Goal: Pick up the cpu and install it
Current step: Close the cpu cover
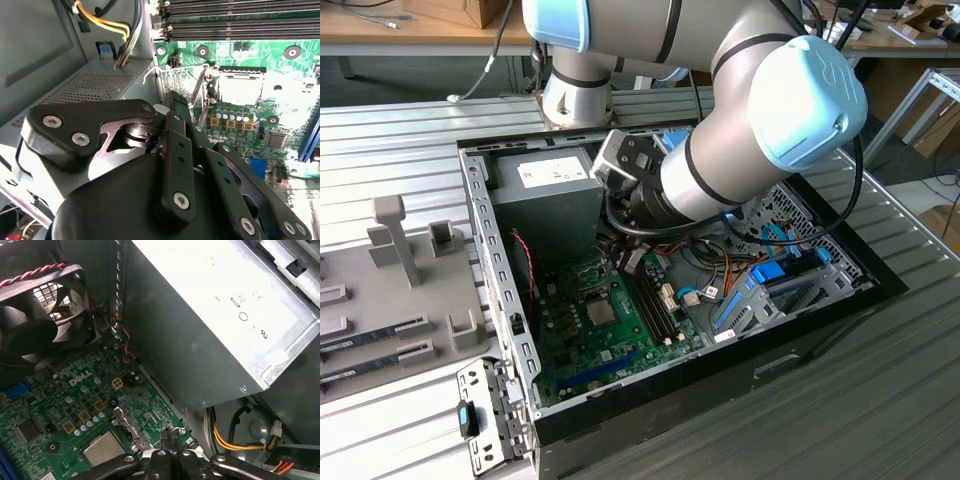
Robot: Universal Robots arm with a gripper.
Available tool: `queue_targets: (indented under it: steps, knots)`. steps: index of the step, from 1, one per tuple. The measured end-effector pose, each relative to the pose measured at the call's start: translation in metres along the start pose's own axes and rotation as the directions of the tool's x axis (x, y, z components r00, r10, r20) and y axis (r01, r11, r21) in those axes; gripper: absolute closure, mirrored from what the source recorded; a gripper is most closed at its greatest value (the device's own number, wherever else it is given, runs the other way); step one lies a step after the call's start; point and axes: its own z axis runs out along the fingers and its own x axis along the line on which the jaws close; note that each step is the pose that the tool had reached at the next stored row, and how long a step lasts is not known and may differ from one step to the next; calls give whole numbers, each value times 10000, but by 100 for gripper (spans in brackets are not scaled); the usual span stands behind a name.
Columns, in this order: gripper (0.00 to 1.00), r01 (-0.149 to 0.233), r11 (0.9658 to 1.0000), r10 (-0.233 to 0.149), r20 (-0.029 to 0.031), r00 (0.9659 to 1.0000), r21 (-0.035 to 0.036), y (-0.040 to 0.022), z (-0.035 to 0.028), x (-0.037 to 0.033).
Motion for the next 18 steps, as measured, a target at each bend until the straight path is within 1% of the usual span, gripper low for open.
queue_targets:
  steps: [2, 5, 9, 18]
  knots:
    - [89, 133, 9999, -134, -54, 9999, -28, 23, 9, 20]
    - [89, 228, 9997, -228, -90, 9997, -49, 37, 14, 34]
    - [89, 310, 9995, -311, -120, 9994, -68, 29, 6, 63]
    - [89, 434, 9990, -435, -167, 9989, -96, 8, -10, 97]
